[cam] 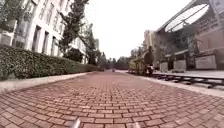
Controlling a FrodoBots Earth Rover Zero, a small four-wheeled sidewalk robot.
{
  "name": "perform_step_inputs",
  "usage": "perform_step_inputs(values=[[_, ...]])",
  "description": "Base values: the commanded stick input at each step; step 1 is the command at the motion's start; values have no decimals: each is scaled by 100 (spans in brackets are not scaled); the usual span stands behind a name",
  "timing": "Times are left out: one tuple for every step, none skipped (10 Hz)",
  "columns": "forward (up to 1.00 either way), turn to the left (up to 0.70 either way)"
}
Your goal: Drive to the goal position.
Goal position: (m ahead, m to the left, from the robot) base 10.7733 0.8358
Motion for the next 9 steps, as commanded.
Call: perform_step_inputs(values=[[70,0],[70,-2],[70,-6],[70,-6],[70,-6],[70,-7],[70,-7],[70,-6],[70,0]])
